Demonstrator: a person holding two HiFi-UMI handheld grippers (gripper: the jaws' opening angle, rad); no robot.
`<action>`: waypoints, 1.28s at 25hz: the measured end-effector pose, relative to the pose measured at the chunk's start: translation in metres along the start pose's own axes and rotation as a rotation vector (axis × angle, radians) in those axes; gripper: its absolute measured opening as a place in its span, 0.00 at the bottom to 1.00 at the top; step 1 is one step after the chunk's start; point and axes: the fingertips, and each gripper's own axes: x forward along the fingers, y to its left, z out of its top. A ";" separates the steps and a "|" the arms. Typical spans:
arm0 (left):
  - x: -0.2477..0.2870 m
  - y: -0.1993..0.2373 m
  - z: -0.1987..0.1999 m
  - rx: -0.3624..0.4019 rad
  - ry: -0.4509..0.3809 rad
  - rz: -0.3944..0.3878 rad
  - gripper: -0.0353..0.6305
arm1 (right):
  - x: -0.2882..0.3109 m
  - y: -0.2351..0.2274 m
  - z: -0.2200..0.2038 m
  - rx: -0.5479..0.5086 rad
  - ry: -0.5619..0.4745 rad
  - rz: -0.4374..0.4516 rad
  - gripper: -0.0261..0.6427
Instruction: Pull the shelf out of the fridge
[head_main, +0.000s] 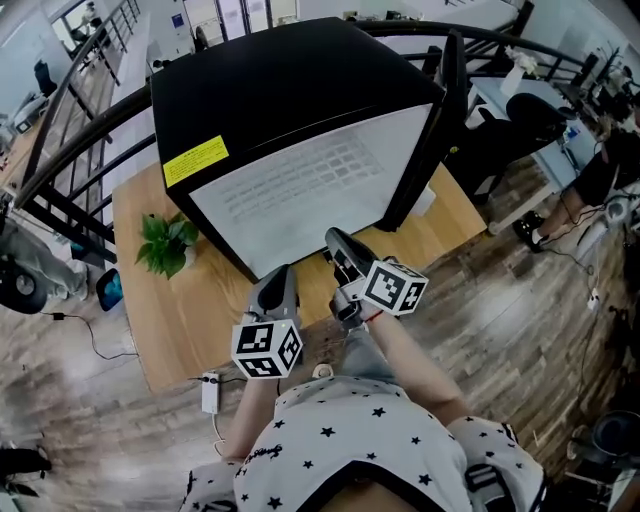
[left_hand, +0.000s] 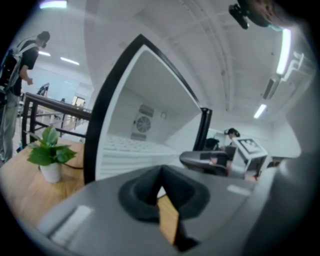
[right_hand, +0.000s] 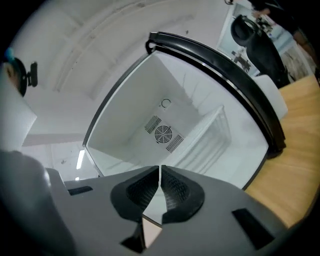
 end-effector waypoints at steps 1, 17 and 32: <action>0.002 0.002 -0.001 -0.005 0.001 0.012 0.06 | 0.004 -0.003 -0.001 0.043 0.002 0.017 0.07; 0.008 0.025 -0.007 -0.065 -0.022 0.152 0.06 | 0.067 -0.040 0.009 0.496 -0.060 0.216 0.29; 0.009 0.032 -0.008 -0.073 -0.025 0.210 0.06 | 0.114 -0.052 0.016 0.544 -0.076 0.131 0.22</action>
